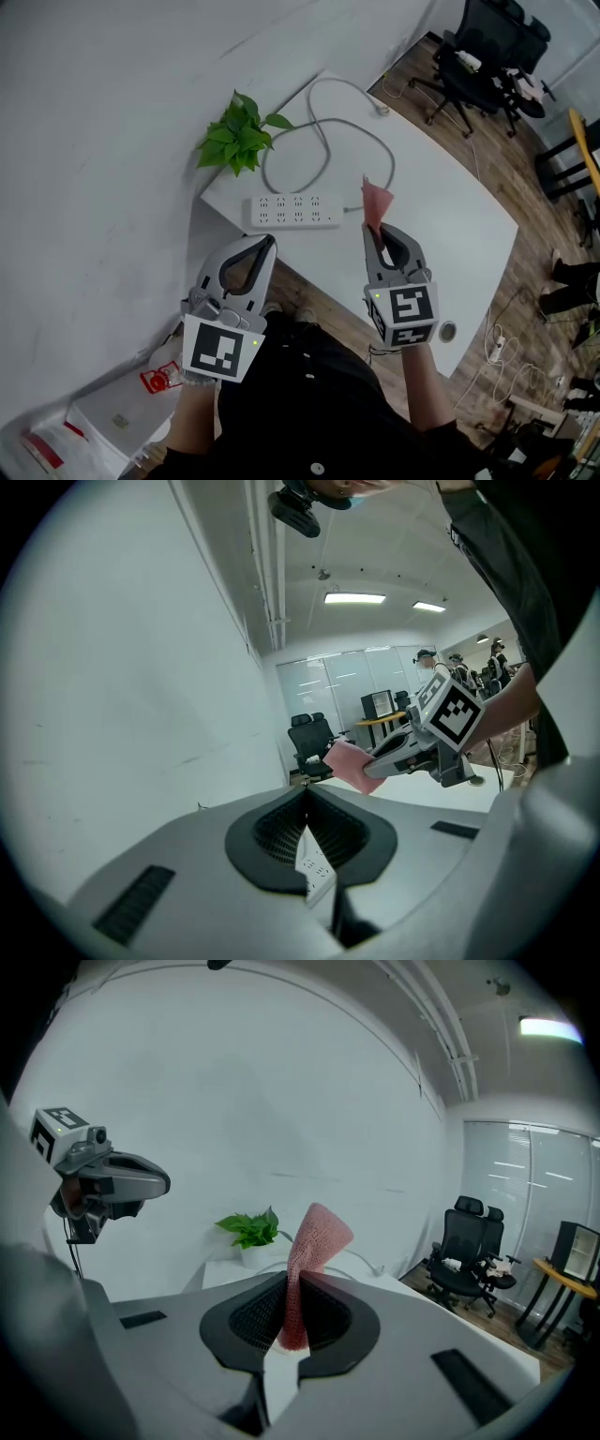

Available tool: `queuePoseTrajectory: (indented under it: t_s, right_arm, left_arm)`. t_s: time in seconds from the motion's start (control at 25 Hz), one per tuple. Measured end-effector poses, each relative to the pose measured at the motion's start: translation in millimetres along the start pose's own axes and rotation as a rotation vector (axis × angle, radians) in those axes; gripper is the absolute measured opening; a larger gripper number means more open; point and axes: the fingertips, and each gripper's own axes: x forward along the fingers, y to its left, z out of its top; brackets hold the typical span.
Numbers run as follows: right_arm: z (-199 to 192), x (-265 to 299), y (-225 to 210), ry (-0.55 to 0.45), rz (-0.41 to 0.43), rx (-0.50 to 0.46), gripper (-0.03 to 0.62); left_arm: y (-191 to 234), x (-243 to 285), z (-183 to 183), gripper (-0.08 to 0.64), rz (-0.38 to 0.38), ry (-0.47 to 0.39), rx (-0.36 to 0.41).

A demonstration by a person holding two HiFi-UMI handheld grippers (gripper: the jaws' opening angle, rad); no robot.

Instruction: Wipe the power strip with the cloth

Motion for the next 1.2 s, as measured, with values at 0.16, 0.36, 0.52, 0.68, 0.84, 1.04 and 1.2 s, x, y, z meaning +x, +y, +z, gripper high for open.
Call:
queuePoseTrajectory:
  t_s: [0.16,0.36,0.52,0.68,0.84,1.04,1.2]
  right_arm:
    - [-11,13,-5,0.034,-0.001,-0.016,0.049]
    - [-25,33,-12,0.081,0.008,0.000,0.049]
    - [-36,51,-11,0.123,0.028,-0.020,0.049]
    - [-49,70,-10,0.161,0.045,-0.039,0.049]
    - [-58,88,-12,0.196,0.050,-0.042,0.049]
    - [-71,110,-16,0.242,0.051,-0.045,0.049]
    - [-86,125,-18,0.289,0.055,-0.051,0.049]
  left_arm:
    - [5,-4,-3,0.014,0.012,0.008,0.001]
    - [12,-10,-10,0.014,0.035,0.026,-0.005]
    - [18,-13,-13,0.014,0.048,0.033,-0.001]
    - [22,-17,-18,0.014,0.061,0.041,-0.006]
    - [26,-20,-25,0.014,0.073,0.056,-0.016]
    - [32,-23,-30,0.014,0.091,0.069,-0.016]
    - [35,-26,-32,0.014,0.103,0.079,-0.015]
